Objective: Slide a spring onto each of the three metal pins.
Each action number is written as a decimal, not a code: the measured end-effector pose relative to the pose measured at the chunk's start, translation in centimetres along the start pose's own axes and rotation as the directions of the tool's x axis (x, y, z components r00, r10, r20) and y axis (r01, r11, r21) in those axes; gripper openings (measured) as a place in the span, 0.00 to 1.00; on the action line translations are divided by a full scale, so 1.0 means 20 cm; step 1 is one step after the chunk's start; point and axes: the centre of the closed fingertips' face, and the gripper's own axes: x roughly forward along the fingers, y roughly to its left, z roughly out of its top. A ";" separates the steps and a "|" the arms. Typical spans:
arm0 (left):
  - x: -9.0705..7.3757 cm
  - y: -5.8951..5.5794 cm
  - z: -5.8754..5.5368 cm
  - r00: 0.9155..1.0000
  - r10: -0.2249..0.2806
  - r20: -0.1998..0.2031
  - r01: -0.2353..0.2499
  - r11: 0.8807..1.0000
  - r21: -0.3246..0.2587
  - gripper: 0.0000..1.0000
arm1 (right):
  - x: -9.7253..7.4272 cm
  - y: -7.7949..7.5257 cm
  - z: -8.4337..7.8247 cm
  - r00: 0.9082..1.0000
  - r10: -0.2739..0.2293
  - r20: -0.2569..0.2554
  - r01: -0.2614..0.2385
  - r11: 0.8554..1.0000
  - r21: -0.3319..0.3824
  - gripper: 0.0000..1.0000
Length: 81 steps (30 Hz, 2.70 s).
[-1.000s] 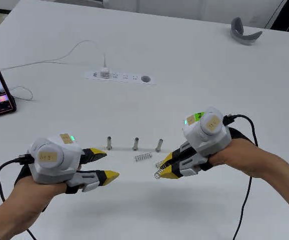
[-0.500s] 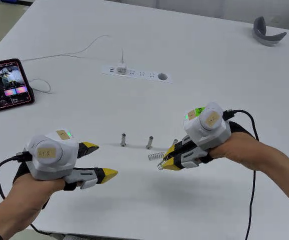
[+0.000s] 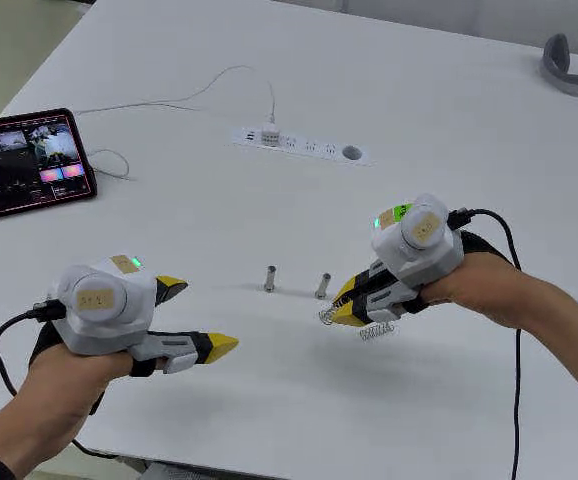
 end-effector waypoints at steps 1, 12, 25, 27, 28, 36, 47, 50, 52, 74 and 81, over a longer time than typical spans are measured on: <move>0.00 0.01 -0.01 1.000 0.003 -0.001 -0.003 1.000 -0.004 0.67 | 0.01 -0.01 0.00 1.000 -0.001 -0.004 0.001 1.000 -0.004 0.12; -0.01 0.04 -0.06 1.000 0.014 -0.017 -0.015 0.999 -0.041 0.72 | 0.05 -0.10 0.06 1.000 -0.006 -0.021 0.005 1.000 -0.021 0.12; -0.04 0.08 -0.11 0.999 0.030 -0.018 -0.031 0.998 -0.063 0.75 | 0.12 -0.20 0.14 0.999 -0.007 -0.040 0.005 0.998 -0.063 0.12; -0.05 0.08 -0.11 0.999 0.034 -0.016 -0.035 0.997 -0.068 0.75 | 0.14 -0.22 0.15 0.999 -0.007 -0.041 0.004 0.998 -0.070 0.12; -0.05 0.09 -0.12 0.999 0.035 -0.015 -0.036 0.997 -0.071 0.75 | 0.14 -0.22 0.16 0.999 -0.007 -0.042 0.004 0.997 -0.073 0.12; -0.07 0.07 -0.14 0.999 0.036 -0.020 -0.038 0.995 -0.088 0.75 | 0.19 -0.29 0.22 0.999 -0.024 -0.038 0.020 0.995 -0.098 0.12; -0.10 0.09 -0.15 0.999 0.049 -0.013 -0.050 0.992 -0.115 0.75 | 0.25 -0.34 0.27 0.999 -0.028 -0.043 0.023 0.992 -0.121 0.12; -0.10 0.09 -0.16 0.999 0.051 -0.013 -0.052 0.991 -0.121 0.75 | 0.26 -0.34 0.29 0.999 -0.024 -0.043 0.018 0.992 -0.124 0.13; -0.10 0.09 -0.17 0.999 0.050 -0.014 -0.051 0.991 -0.124 0.74 | 0.26 -0.33 0.30 0.999 -0.021 -0.043 0.016 0.992 -0.126 0.13; -0.12 0.10 -0.19 0.998 0.054 -0.013 -0.056 0.988 -0.144 0.74 | 0.32 -0.32 0.32 0.997 -0.003 -0.072 -0.008 0.988 -0.157 0.13; -0.12 0.10 -0.18 0.999 0.052 -0.009 -0.053 0.988 -0.143 0.73 | 0.32 -0.33 0.31 0.996 -0.009 -0.092 -0.007 0.985 -0.173 0.13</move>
